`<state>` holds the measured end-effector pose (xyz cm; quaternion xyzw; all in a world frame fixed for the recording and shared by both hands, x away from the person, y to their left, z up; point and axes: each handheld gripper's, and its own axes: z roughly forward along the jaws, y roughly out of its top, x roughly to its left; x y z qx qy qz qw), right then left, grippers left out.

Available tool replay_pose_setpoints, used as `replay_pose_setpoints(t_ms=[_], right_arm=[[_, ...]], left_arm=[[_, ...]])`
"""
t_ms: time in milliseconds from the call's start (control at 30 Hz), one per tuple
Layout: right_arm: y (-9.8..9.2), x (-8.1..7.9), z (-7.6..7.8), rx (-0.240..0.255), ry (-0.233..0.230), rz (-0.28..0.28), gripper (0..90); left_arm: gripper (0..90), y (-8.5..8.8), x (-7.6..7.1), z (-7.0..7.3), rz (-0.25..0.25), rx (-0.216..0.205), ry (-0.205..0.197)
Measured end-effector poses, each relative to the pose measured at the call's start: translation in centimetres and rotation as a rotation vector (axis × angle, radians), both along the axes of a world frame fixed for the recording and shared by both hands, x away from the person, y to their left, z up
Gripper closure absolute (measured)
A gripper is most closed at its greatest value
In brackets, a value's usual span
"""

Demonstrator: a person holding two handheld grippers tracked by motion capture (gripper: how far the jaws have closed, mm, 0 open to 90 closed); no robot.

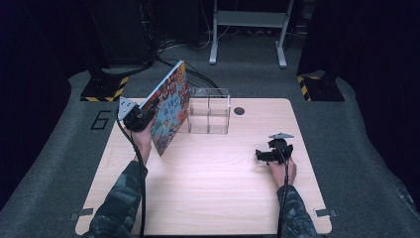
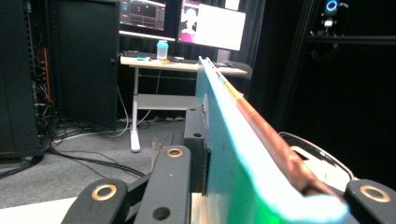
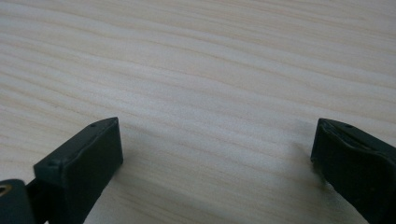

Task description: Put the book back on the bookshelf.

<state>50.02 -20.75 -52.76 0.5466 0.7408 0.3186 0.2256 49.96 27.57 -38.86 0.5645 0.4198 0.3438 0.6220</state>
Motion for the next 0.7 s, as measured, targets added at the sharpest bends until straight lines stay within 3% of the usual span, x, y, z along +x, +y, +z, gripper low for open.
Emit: replay_pose_setpoints(t_ms=[233,500,700], right_arm=[[-0.1,0.0,0.0,-0.001,-0.005,0.009,1.4],[0.0,0.0,0.0,0.006,0.001,-0.001,1.4],[0.0,0.0,0.0,0.001,-0.002,0.004,1.4]], left_arm=[[70.1,0.4,-0.2,0.6,-0.023,0.017,0.046],[52.6,1.4,-0.3,1.4,-0.098,0.055,0.165],[37.4,1.7,-1.3,2.5,-0.115,0.078,0.181]])
